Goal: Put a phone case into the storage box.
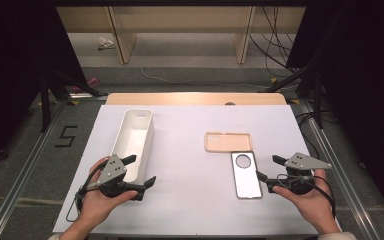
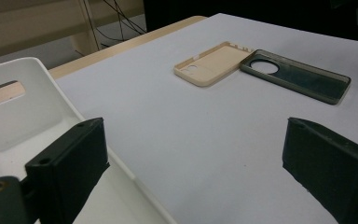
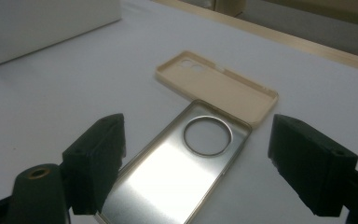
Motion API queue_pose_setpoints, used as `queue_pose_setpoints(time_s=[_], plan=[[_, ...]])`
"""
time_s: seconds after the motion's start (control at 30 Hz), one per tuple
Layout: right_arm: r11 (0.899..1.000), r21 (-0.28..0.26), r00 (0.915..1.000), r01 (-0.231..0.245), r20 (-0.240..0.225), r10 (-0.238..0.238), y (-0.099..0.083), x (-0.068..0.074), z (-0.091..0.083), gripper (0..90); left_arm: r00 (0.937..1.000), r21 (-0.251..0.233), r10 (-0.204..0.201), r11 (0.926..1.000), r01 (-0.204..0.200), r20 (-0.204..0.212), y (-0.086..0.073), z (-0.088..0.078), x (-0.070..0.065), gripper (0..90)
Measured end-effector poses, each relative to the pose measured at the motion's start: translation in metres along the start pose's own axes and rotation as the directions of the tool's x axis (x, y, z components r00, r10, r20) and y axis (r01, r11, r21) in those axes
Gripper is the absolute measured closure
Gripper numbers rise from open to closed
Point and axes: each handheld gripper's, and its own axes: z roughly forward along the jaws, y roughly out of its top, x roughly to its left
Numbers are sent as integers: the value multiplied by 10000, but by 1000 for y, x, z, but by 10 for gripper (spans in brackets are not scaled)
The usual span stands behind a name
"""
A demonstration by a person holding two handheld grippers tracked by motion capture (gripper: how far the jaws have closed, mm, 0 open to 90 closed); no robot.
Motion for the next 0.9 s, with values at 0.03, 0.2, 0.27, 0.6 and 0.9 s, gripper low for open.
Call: queue_pose_setpoints(time_s=[0.03,0.2,0.27,0.6,0.9], plan=[[10000,15,10000,9,-3,-9,0,0,0,201,10000,6,1,10000,-1,-5,0,0,0,63],[10000,68,10000,33,17,-33,0,0,0,202,10000,26,15,10000,-15,6,0,0,0,63],[10000,58,10000,20,20,-20,0,0,0,202,10000,37,1,10000,-1,9,0,0,0,64],[10000,79,10000,57,-14,-57,0,0,1,206,10000,61,5,10000,-5,4,0,1,0,65],[9728,1416,9796,1831,-1092,-1685,4,12,13,241,10000,45,8,10000,-8,22,-1,1,0,66]])
